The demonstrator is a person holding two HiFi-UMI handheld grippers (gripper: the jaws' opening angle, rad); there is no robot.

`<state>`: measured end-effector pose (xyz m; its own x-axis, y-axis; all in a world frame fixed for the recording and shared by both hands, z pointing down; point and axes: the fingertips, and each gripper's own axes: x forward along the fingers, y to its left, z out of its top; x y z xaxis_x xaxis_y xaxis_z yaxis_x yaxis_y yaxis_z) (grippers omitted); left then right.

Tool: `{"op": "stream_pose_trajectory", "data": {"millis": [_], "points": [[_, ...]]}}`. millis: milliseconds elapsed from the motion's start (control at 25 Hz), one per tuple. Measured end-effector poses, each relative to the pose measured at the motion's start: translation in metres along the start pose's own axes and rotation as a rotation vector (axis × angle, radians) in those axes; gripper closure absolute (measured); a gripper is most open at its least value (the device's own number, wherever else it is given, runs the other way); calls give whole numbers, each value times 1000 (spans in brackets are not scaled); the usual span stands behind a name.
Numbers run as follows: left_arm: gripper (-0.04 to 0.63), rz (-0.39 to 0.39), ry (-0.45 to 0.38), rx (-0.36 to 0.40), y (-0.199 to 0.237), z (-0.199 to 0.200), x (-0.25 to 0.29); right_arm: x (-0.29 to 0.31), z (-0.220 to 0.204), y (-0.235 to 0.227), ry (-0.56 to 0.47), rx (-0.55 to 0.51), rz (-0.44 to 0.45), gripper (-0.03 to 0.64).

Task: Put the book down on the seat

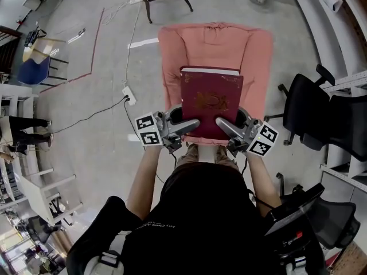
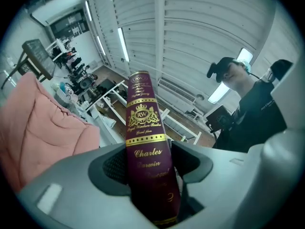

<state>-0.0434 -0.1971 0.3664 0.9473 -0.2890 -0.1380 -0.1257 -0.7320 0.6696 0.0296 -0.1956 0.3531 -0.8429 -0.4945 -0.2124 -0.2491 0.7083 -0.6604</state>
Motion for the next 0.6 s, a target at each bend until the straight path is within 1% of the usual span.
{"op": "stream_pose_trajectory", "data": {"millis": [120,200,240,320,400,440,520,600], "points": [[356,62,9,-35,15,-8,4,-3,-7,-16,33,9,-63,342],[346,126,24,-54,28,-16,4,-4,-12,-28,66,-16,-123,334],[338,163,30,-52,36,-19,2,-5,-14,-33,83,-42,-155,327],[306,248,39,-24,50,-24,-4,-4,-20,-41,117,-97,-218,327],[293,305,40,7,58,-26,-8,-4,-25,-46,127,-106,-259,325],[290,310,33,12,58,-25,-9,-6,-25,-48,119,-91,-264,327],[309,303,18,10,57,-23,-8,-10,-25,-52,109,-55,-271,325],[313,315,25,13,60,-23,-7,-11,-27,-58,130,-40,-303,318]]}}
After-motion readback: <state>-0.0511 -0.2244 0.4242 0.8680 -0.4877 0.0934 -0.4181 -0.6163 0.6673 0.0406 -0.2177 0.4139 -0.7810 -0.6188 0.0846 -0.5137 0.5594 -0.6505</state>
